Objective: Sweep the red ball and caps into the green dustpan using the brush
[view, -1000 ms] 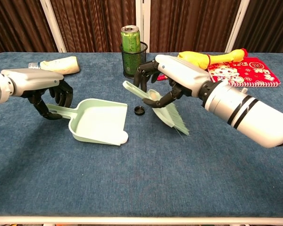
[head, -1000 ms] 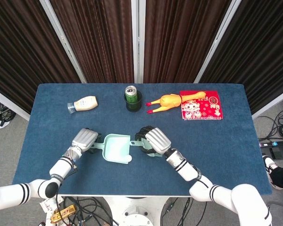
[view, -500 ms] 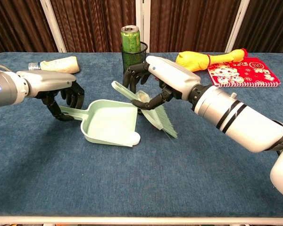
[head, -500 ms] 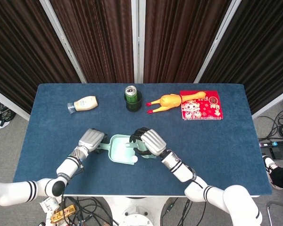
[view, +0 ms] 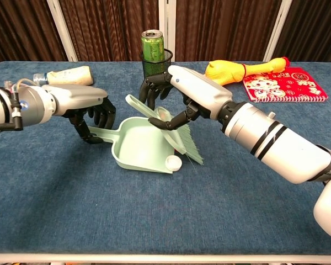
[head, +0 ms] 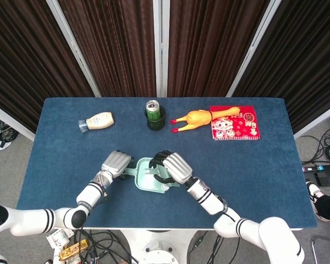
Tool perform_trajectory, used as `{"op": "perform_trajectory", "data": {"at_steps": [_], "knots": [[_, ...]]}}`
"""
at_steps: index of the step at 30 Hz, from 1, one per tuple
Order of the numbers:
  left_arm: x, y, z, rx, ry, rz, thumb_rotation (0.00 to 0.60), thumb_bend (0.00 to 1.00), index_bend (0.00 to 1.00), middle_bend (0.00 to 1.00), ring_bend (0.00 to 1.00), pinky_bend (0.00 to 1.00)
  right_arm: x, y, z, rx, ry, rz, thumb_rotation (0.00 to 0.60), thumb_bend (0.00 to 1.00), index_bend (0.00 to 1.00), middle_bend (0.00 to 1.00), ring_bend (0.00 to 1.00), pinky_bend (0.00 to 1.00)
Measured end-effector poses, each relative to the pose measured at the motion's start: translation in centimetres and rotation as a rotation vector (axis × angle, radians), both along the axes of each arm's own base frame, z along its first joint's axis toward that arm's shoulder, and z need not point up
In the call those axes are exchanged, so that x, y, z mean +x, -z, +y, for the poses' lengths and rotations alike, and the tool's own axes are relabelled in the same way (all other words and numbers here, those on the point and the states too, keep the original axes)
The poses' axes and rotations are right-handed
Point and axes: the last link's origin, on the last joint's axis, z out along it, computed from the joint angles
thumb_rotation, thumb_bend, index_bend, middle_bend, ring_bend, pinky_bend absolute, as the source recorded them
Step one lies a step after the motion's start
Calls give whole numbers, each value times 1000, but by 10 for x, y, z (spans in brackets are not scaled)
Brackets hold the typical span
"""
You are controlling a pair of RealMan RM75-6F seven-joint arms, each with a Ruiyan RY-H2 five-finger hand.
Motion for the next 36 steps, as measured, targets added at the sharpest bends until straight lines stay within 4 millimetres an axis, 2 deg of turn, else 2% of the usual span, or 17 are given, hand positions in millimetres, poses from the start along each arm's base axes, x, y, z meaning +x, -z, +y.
{"op": "perform_trajectory", "data": {"at_steps": [9, 16, 27, 31, 36], "knots": [[18, 8, 1, -11, 14, -18, 600, 371, 553, 525, 381, 302, 9, 5, 4, 12, -4, -38, 600, 666, 762, 662, 335, 327], [16, 8, 4, -4, 12, 19, 600, 371, 553, 525, 381, 302, 11, -7, 4, 3, -25, -83, 600, 665, 762, 662, 335, 326], [13, 4, 7, 9, 0, 45, 600, 370, 553, 525, 381, 302, -6, -40, 6, 3, -30, -96, 600, 670, 762, 663, 335, 326], [13, 5, 8, 12, 21, 76, 600, 370, 553, 525, 381, 302, -25, -43, 9, -4, -7, -40, 600, 670, 762, 662, 335, 327], [17, 6, 9, 10, 31, 111, 600, 370, 553, 525, 381, 302, -35, -37, 5, 9, 35, -21, 600, 670, 762, 662, 335, 325]]}}
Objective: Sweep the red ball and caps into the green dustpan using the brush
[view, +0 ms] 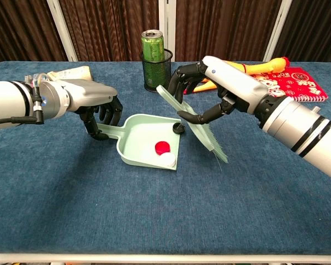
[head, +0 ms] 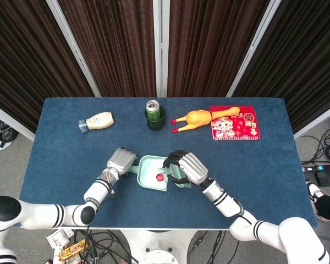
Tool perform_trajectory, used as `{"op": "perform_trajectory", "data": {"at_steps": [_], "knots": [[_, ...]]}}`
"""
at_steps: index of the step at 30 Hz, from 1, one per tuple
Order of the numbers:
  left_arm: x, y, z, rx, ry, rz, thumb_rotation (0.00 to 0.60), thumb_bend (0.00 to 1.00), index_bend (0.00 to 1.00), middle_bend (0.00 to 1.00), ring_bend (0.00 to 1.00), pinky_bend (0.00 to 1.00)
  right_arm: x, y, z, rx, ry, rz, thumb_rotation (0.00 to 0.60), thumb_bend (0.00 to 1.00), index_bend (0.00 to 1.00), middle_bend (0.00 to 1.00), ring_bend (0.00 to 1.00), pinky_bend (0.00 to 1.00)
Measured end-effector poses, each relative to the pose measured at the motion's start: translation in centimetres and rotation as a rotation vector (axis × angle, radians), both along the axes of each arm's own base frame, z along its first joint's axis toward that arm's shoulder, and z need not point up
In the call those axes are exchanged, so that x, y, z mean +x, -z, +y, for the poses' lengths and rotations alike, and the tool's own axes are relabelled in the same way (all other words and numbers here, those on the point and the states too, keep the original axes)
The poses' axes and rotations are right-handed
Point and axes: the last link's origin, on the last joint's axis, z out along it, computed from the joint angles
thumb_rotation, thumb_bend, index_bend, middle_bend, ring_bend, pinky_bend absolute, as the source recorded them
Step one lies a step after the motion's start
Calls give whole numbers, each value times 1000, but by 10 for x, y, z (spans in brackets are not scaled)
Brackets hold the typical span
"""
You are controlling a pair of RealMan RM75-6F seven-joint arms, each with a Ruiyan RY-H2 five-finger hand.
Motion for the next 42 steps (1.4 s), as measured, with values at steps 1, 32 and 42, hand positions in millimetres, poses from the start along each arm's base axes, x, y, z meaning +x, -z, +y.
{"op": "perform_trajectory", "data": {"at_steps": [1, 32, 42], "knots": [[1, 0, 0, -2, -2, 3, 600, 370, 553, 525, 381, 302, 0, 2, -1, 4, 3, 0, 600, 671, 762, 662, 335, 324], [21, -2, -2, 10, -4, 63, 600, 368, 553, 525, 381, 307, 59, 47, 1, -4, -59, -151, 600, 684, 770, 673, 344, 304], [18, -5, -2, 17, -5, 61, 600, 368, 510, 508, 381, 307, 57, 36, 1, -49, -47, -225, 600, 684, 770, 673, 345, 295]]}}
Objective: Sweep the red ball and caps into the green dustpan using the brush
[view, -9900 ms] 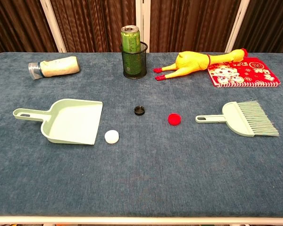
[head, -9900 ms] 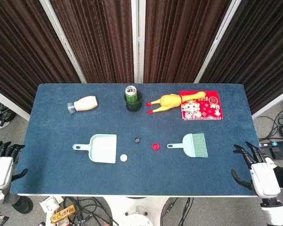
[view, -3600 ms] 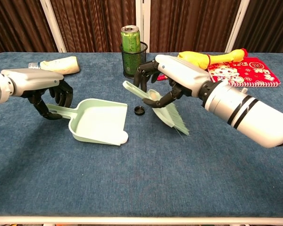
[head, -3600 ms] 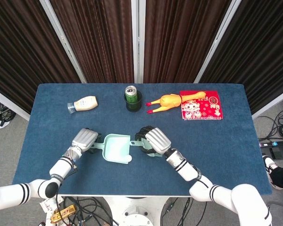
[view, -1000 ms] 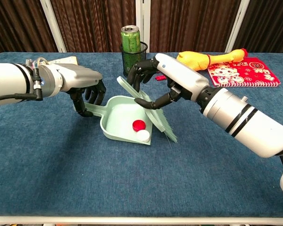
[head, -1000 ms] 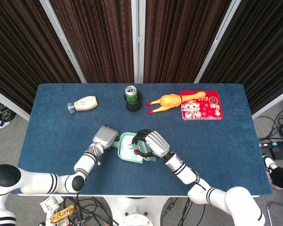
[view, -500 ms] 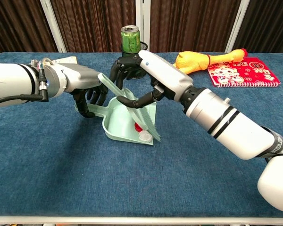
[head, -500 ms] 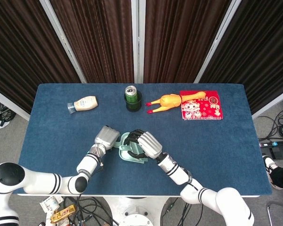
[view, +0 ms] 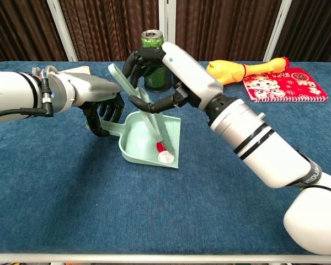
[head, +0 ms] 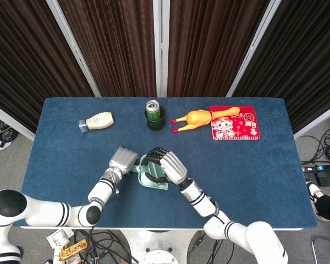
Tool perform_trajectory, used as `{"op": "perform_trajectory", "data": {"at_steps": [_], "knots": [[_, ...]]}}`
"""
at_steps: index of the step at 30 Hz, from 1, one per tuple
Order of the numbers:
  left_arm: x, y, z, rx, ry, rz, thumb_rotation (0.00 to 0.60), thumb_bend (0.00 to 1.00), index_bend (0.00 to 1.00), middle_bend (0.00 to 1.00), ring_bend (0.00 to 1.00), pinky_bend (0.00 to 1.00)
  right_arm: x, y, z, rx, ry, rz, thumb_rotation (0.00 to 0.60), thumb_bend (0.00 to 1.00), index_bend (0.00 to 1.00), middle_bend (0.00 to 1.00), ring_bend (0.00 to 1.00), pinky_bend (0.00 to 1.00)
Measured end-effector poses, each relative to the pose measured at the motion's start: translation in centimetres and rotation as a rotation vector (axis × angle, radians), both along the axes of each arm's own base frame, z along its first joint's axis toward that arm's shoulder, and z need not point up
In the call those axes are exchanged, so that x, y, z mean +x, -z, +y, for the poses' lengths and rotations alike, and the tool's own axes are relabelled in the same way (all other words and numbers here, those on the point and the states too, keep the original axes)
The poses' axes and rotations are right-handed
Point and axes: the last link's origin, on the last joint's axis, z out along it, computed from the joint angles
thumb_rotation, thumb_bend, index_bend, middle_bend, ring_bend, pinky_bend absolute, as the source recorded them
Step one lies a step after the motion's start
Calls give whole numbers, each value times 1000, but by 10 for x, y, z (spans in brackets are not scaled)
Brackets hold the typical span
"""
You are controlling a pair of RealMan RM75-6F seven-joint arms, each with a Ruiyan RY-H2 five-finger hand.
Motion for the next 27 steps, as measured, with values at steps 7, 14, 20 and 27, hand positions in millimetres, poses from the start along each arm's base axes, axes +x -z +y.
{"op": "perform_trajectory", "data": {"at_steps": [7, 14, 20, 27], "knots": [[-3, -5, 0, 17, 1, -20, 600, 366, 299, 428, 376, 314, -30, -31, -10, -51, 9, 84, 600, 684, 772, 673, 335, 275], [-7, -13, -4, 29, -6, -44, 600, 345, 207, 309, 263, 315, -66, -73, -16, -95, 38, 255, 600, 684, 738, 637, 282, 232], [-8, -22, -8, 42, -2, -90, 600, 305, 200, 295, 233, 310, -96, -96, -12, -116, 59, 493, 600, 683, 703, 596, 236, 193], [-16, -50, -11, 142, 30, -186, 600, 245, 200, 295, 233, 287, -114, -93, -5, -132, 67, 745, 600, 573, 422, 461, 120, 121]]}}
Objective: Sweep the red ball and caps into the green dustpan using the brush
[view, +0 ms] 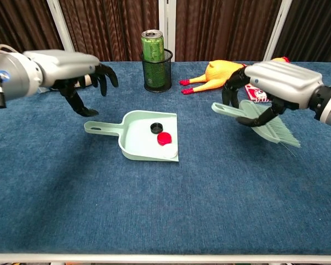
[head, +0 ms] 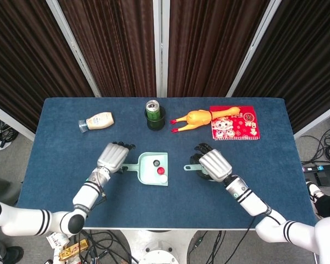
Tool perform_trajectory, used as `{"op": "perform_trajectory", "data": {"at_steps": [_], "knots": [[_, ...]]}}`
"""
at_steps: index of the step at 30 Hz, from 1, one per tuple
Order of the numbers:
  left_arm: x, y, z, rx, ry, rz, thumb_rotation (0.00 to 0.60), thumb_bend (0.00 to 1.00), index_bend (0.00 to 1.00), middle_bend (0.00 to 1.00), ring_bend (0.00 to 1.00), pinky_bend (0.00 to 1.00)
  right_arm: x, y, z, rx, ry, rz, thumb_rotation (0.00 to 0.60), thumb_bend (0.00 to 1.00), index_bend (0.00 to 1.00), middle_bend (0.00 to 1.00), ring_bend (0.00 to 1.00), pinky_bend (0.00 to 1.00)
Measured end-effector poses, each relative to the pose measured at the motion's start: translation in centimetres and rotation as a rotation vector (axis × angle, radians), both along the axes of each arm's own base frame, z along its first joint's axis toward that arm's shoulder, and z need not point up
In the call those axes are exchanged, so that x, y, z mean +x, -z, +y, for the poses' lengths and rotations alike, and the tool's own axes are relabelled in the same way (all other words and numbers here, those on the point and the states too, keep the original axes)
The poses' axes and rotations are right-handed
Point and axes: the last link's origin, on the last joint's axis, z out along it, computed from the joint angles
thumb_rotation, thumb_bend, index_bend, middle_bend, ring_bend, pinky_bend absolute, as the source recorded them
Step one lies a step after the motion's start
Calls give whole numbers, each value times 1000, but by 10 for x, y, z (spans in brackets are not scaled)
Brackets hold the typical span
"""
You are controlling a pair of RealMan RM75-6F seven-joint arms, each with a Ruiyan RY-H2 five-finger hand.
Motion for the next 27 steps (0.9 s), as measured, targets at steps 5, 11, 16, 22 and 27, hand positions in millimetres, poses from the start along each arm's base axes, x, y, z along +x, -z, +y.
{"op": "perform_trajectory", "data": {"at_steps": [5, 11, 16, 22, 27], "knots": [[-17, -25, 0, 121, 11, -90, 600, 210, 200, 295, 233, 281, -7, 7, 0, -13, 27, 140, 600, 355, 91, 292, 7, 69], [-58, -59, -2, 244, -6, -139, 600, 208, 205, 295, 233, 262, -8, 10, 5, -5, 85, 193, 600, 264, 20, 212, 0, 56], [-102, -85, -11, 321, -55, -116, 600, 209, 223, 297, 234, 234, -18, -21, 8, -73, 131, 143, 600, 260, 18, 235, 6, 59], [-154, -116, -41, 408, -108, -89, 600, 210, 238, 299, 234, 210, -55, -87, 27, -200, 256, 31, 600, 298, 55, 246, 10, 63], [-187, -138, -82, 486, -154, -77, 600, 209, 247, 306, 233, 207, -88, -131, 68, -317, 355, -73, 600, 325, 56, 237, 10, 63]]}}
